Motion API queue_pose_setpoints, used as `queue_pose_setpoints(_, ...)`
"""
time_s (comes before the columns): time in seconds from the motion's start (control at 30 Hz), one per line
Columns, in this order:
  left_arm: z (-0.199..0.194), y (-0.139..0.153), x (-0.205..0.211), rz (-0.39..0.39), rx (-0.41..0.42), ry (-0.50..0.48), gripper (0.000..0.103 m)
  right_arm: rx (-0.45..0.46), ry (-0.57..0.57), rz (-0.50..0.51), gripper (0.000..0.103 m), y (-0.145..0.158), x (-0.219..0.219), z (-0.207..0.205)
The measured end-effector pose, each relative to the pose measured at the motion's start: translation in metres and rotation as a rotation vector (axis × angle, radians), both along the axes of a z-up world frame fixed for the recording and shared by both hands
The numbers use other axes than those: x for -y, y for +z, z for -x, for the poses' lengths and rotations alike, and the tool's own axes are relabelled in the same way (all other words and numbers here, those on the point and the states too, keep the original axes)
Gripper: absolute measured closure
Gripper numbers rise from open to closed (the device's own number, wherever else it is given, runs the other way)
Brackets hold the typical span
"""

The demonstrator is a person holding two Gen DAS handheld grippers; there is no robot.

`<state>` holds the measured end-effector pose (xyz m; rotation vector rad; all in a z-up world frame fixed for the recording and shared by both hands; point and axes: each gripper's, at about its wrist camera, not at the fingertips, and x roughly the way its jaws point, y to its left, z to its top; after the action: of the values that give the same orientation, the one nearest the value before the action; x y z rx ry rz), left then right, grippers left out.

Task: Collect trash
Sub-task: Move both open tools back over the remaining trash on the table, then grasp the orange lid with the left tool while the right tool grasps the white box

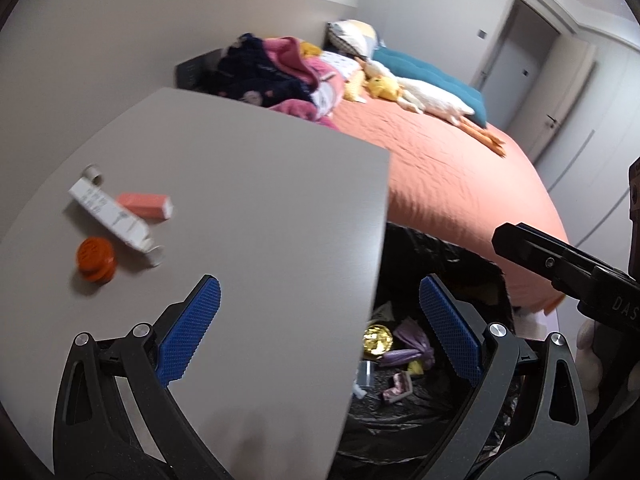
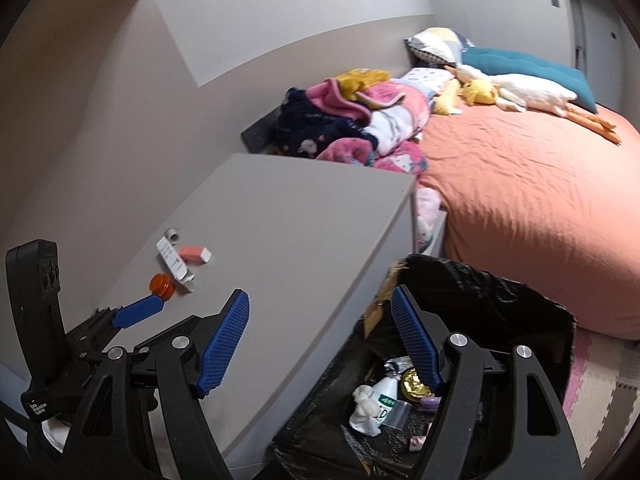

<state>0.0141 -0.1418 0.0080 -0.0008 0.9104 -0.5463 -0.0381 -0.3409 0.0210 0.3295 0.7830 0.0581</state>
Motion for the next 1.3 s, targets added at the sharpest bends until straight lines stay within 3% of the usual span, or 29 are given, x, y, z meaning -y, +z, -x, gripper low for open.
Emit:
queue_pose_setpoints(0.67,-0.019,-0.02,-0.087,-0.026,-0.002,0.2,0.007,-0.013,0.204,0.017,0.029,-0.016,-0.079,-0.051)
queue_pose_setpoints(0.8,-0.026,-0.023,-0.105,-0.029,0.001,0.231,0.017,-0.029,0.235,0.011,0.029,-0.021,-0.094,-0.064)
queue_pose_setpoints(1.07,-0.044,-0.035,-0.132,-0.03,-0.034,0.268,0.035,-0.048,0.321,0.007,0.045,-0.026,-0.128,-0.09)
queue_pose_setpoints(1.3,-0.065,-0.05,-0.142,-0.06,-0.059,0.287,0.036,-0.059,0.365,0.013,0.048,-0.03,-0.153,-0.108)
